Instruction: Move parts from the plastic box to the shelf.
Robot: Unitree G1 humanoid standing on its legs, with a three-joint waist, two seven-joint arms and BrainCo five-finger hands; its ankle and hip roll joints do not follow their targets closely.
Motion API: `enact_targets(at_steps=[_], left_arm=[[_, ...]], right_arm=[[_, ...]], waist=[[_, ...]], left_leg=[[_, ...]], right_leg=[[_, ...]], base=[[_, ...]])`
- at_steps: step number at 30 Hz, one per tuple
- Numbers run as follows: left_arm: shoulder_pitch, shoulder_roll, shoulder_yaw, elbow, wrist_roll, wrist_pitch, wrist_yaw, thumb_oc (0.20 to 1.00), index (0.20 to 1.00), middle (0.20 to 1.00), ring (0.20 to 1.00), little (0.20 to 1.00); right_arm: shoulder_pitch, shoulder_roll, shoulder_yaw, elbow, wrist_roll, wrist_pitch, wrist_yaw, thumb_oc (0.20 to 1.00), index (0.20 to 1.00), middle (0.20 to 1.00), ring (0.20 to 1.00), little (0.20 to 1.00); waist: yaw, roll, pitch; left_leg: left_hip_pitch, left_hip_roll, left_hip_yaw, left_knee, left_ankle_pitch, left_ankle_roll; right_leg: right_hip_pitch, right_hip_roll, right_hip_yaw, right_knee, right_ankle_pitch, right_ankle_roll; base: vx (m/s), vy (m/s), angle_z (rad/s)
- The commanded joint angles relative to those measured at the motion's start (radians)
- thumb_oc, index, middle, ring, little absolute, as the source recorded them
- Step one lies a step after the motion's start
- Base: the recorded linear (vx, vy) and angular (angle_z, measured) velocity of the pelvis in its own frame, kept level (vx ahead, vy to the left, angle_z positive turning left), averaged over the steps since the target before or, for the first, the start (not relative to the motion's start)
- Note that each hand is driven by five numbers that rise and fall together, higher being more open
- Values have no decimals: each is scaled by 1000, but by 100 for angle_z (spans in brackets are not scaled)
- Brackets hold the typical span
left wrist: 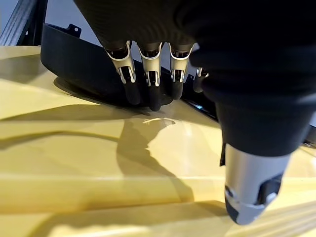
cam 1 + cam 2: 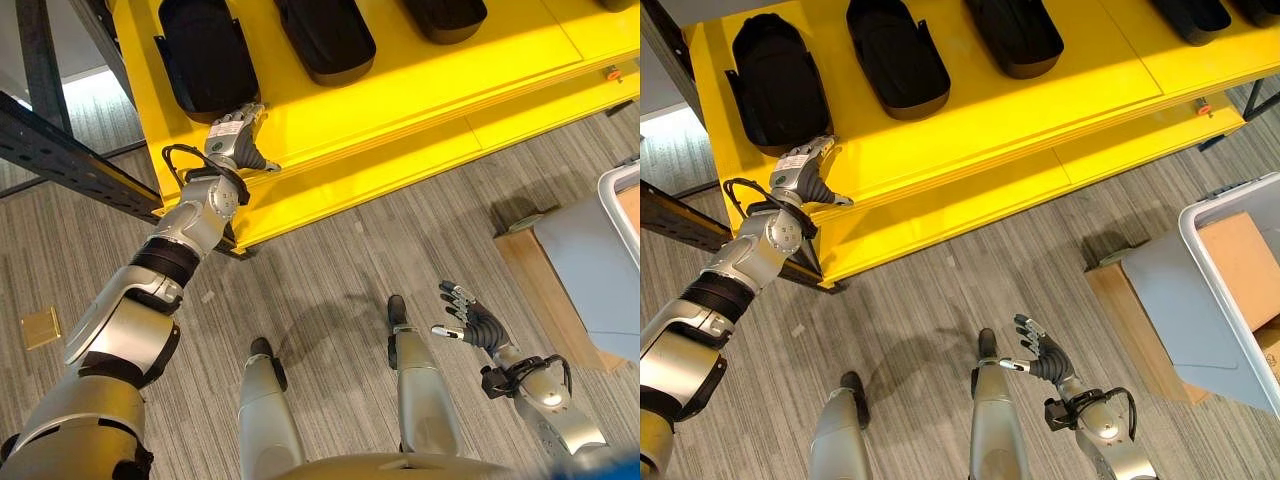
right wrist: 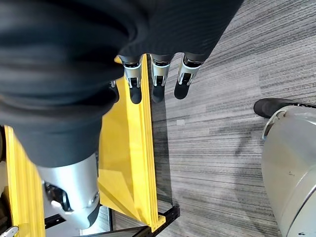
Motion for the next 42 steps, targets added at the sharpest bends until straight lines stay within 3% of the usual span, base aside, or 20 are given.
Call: enact_targets(at_steps=[1,10,19,23,25,26,28,29,35,37,38,41,42], left_arm=[[-70,59,-3,50,-8,-18,34,1000,1000,1000,1000,1000],[-5,52,32,-31,-23,-34,26,1000,1000,1000,1000,1000],[289,35,184,-433,-95,-151,18,1000,1000,1000,1000,1000],[452,9,245,-653,-347,-270,-39,1000,1000,1000,1000,1000],[547,-9,255,-754,-578,-338,-96,1000,1000,1000,1000,1000],[655,-21,253,-833,-811,-373,-189,1000,1000,1000,1000,1000],[657,-21,255,-834,-812,-372,-190,1000,1000,1000,1000,1000],[723,-45,252,-848,-906,-384,-228,1000,1000,1000,1000,1000],[966,-128,310,-847,-1136,-377,-352,1000,1000,1000,1000,1000],[1043,-165,333,-813,-1179,-364,-384,1000,1000,1000,1000,1000],[1045,-165,334,-814,-1180,-363,-385,1000,1000,1000,1000,1000],[1137,-179,358,-806,-1190,-359,-418,1000,1000,1000,1000,1000],[1137,-179,358,-806,-1190,-359,-418,1000,1000,1000,1000,1000]], right_arm=[[29,-51,-13,-31,24,-55,5,1000,1000,1000,1000,1000],[28,-41,-16,-29,23,-56,-2,1000,1000,1000,1000,1000],[1,-15,-32,-22,18,-71,-29,1000,1000,1000,1000,1000],[-1,-16,-43,-50,24,-89,-27,1000,1000,1000,1000,1000],[-11,-9,-30,-58,24,-99,-35,1000,1000,1000,1000,1000],[-34,-3,-14,-75,17,-105,-42,1000,1000,1000,1000,1000],[-34,-3,-13,-75,17,-105,-42,1000,1000,1000,1000,1000],[-54,2,-6,-84,8,-112,-52,1000,1000,1000,1000,1000],[-66,8,-32,-121,-13,-136,-59,1000,1000,1000,1000,1000],[-52,4,-41,-125,18,-141,-36,1000,1000,1000,1000,1000],[-51,3,-41,-125,18,-141,-35,1000,1000,1000,1000,1000],[-34,-16,-63,-148,5,-146,-17,1000,1000,1000,1000,1000],[-34,-17,-63,-148,5,-147,-17,1000,1000,1000,1000,1000]], waist=[[1,3,-41],[6,4,-38],[30,8,-29],[41,11,-22],[47,16,-19],[57,22,-16],[56,21,-14],[64,26,-17],[94,61,-63],[112,72,-97],[111,74,-96],[133,89,-136],[131,91,-135]], left_leg=[[-23,-21,-25,-64,148,29],[-22,-22,-25,-64,147,30],[-8,-24,-27,-68,141,32],[12,-25,-32,-81,147,30],[40,-22,-34,-108,161,28],[84,-14,-44,-147,183,22],[87,-14,-43,-149,183,22],[127,-4,-47,-190,201,17],[314,31,-53,-414,312,14],[374,48,-62,-489,379,8],[379,50,-62,-494,381,7],[409,76,-70,-558,511,-8],[413,78,-72,-563,515,-10]], right_leg=[[-27,-9,-13,181,-38,-23],[-27,-8,-13,185,-40,-24],[-13,-7,-18,189,-48,-32],[7,-5,-22,184,-49,-36],[33,-1,-28,173,-47,-36],[72,8,-34,160,-49,-36],[75,8,-35,159,-49,-36],[105,15,-38,148,-52,-35],[239,40,-72,83,-82,-38],[292,62,-95,35,-97,-49],[297,64,-96,31,-95,-50],[358,104,-137,-45,-100,-72],[363,106,-140,-51,-98,-72]], base=[[0,0,0],[0,0,0],[0,0,0],[0,-38,1],[24,-75,0],[36,-70,-1],[34,-45,1],[59,-52,4],[103,-84,-1],[97,-105,15],[64,-98,17],[41,-132,3],[24,-75,13]])
